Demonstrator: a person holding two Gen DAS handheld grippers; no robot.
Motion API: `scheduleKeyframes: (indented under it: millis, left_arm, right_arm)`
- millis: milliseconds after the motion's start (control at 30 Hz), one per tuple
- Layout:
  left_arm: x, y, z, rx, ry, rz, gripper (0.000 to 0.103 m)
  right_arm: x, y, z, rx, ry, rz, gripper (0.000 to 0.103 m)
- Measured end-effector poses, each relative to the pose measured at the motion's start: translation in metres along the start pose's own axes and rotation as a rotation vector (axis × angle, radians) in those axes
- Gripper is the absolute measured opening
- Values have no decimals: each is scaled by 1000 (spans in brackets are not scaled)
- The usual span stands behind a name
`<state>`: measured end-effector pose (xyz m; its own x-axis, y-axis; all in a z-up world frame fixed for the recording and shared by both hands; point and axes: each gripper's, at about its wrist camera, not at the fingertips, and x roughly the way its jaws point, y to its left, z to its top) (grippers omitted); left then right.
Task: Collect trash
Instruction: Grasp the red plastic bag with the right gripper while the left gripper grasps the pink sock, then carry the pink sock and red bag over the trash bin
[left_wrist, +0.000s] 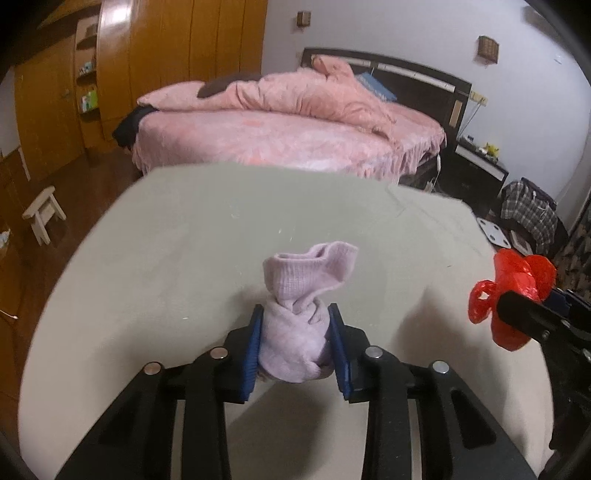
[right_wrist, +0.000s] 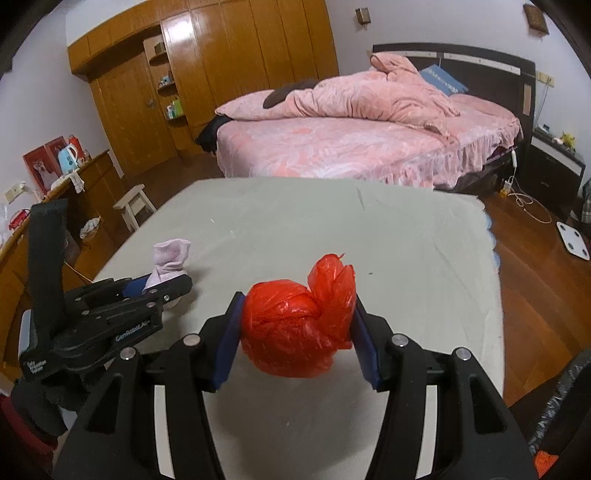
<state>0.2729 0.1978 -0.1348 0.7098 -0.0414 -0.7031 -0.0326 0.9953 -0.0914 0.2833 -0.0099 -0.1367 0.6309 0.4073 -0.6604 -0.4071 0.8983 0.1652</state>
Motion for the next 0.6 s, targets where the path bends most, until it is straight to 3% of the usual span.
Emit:
scheduleKeyframes:
  millis: [600]
  left_arm:
    - [-108, -51, -11, 11, -109, -16, 33]
  right_arm:
    - [-106, 8, -12, -25, -90, 38, 54]
